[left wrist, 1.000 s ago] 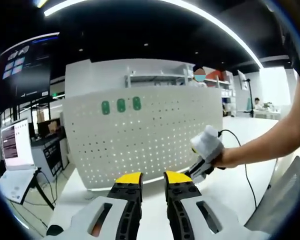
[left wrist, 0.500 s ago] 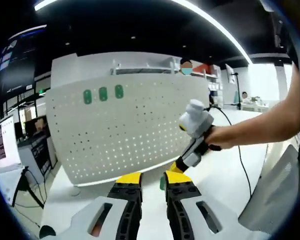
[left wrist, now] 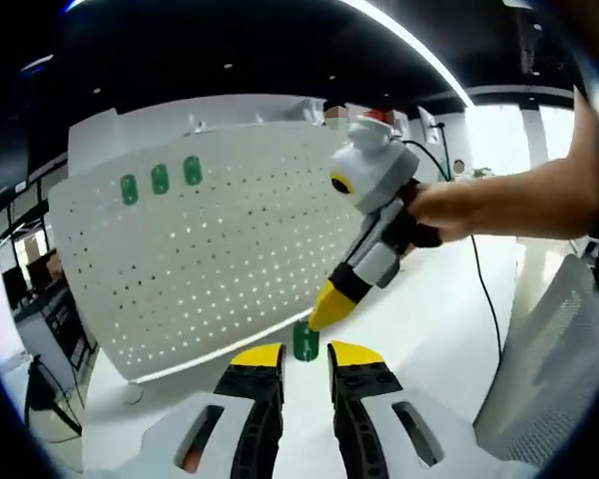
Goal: Insert the hook assembly into the mounting plate slot until the hook locks in place.
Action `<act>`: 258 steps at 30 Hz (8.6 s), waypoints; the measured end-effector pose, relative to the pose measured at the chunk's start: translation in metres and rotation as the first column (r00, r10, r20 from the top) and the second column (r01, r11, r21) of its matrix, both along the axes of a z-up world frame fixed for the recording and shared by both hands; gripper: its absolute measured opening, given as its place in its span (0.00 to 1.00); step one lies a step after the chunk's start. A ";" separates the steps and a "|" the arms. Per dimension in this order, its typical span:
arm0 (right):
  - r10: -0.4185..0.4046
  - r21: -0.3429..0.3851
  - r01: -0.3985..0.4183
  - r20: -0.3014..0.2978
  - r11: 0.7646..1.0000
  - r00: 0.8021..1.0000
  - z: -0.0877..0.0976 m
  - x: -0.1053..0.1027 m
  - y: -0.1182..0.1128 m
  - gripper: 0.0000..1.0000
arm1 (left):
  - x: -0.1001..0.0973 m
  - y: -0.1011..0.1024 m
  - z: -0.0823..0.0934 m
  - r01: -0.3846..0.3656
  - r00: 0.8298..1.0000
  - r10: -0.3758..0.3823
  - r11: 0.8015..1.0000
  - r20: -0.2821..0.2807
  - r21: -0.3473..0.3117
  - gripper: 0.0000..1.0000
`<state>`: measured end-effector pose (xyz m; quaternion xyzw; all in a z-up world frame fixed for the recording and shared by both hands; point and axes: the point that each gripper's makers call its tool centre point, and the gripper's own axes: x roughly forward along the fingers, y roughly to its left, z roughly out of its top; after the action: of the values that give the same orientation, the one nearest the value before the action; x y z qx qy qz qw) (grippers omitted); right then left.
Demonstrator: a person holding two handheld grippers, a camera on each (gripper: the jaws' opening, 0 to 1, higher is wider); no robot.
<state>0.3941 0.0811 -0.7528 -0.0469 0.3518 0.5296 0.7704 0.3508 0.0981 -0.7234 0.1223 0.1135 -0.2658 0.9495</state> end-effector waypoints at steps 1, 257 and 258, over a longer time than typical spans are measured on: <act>0.001 0.001 -0.001 0.003 1.000 1.000 0.001 -0.001 0.000 0.00 | 0.000 -0.001 0.000 0.005 1.000 -0.005 1.000 0.005 0.007 0.18; -0.333 0.269 0.217 0.534 0.938 0.777 0.097 -0.021 -0.080 0.32 | 0.226 0.173 0.159 -0.371 0.849 0.364 0.927 0.382 -0.057 0.03; -0.334 0.269 0.219 0.533 0.938 0.777 0.097 -0.021 -0.081 0.32 | 0.226 0.174 0.159 -0.388 0.844 0.375 0.920 0.383 -0.047 0.03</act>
<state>0.3735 0.0004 -0.6563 -0.0765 0.0552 0.4028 0.9104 0.5770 0.2718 -0.5648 0.1624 -0.0487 -0.0405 0.9847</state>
